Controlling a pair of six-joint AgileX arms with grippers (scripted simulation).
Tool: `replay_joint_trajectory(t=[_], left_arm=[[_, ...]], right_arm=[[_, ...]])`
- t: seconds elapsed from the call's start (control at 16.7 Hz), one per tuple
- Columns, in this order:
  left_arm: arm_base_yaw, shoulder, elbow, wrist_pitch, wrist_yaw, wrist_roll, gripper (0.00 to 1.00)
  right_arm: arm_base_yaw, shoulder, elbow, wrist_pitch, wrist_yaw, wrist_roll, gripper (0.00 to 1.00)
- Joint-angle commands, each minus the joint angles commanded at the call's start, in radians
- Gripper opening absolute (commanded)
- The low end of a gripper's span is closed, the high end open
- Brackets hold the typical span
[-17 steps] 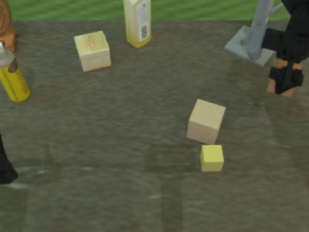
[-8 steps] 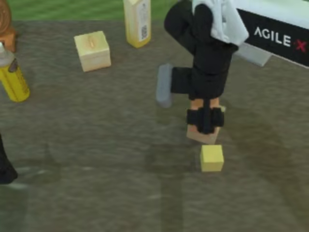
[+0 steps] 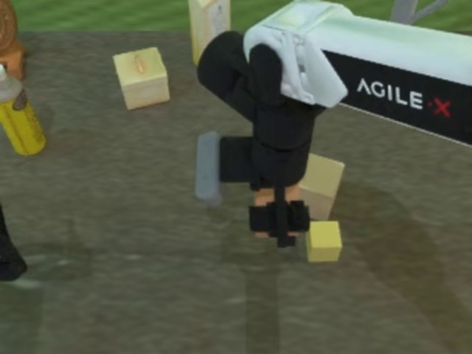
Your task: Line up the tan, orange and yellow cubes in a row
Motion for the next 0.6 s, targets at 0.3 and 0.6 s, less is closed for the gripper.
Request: replay_joint_trajectory(t=[0.3,0.6], left_arm=[[0.000,0.000,0.000,0.000,0.000,0.000,1.00],[0.000,0.000,0.000,0.000,0.000,0.000,1.00]], right_arm=[[-0.008,0.018,-0.059,0.072,-0.001,0.007,0.00],[0.000,0.054,-0.185,0.241,0.000,0.002,0.00]])
